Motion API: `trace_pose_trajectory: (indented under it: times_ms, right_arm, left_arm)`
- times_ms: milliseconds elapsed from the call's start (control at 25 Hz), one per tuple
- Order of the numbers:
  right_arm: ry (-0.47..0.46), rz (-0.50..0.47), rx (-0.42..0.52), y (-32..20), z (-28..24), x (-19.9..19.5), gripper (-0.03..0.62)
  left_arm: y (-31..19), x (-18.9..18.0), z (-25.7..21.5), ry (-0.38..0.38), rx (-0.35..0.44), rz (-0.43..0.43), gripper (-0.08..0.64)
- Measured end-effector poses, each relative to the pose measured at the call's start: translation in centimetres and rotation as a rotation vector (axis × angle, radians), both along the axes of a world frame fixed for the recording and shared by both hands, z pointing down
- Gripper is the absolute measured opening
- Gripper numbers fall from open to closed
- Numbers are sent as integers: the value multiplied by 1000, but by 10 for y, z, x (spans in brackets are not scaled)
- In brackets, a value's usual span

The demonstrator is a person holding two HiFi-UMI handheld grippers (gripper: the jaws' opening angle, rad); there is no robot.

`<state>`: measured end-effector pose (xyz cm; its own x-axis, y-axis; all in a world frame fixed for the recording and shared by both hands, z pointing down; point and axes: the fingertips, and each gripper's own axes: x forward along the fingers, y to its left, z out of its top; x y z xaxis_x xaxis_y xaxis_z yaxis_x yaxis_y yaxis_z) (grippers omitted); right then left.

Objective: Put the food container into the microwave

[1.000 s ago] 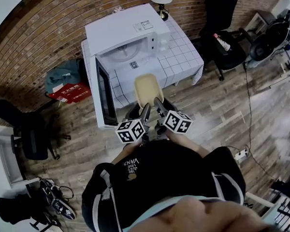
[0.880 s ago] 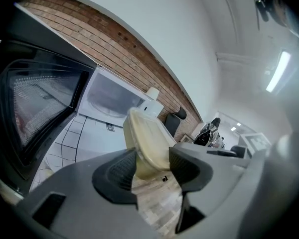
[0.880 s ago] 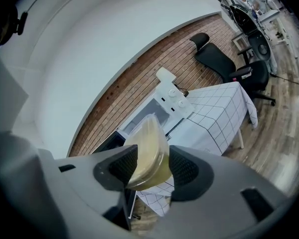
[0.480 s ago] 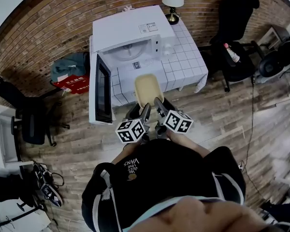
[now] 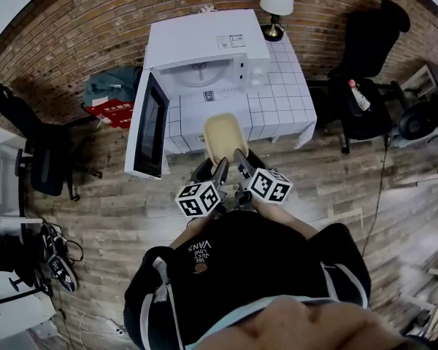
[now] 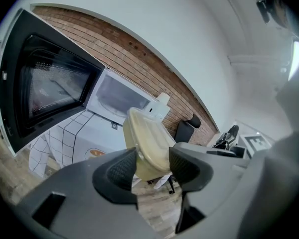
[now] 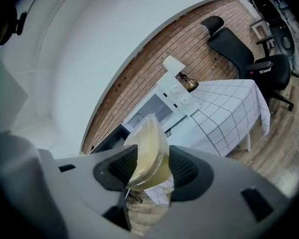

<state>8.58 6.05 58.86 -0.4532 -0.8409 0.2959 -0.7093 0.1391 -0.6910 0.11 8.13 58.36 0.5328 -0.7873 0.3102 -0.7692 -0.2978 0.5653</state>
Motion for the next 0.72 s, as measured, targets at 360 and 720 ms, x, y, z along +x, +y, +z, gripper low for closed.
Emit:
trace_pose_trajectory:
  times_ms: [360,720]
  right_arm:
    - [-2,-24,-10,-3,1,6,179]
    - [7,-5,-19,-30,4,1,179]
  left_arm:
    - [-1,6,2,8,-11,-26,212]
    - [-30,0,2,11,-12,-9,212]
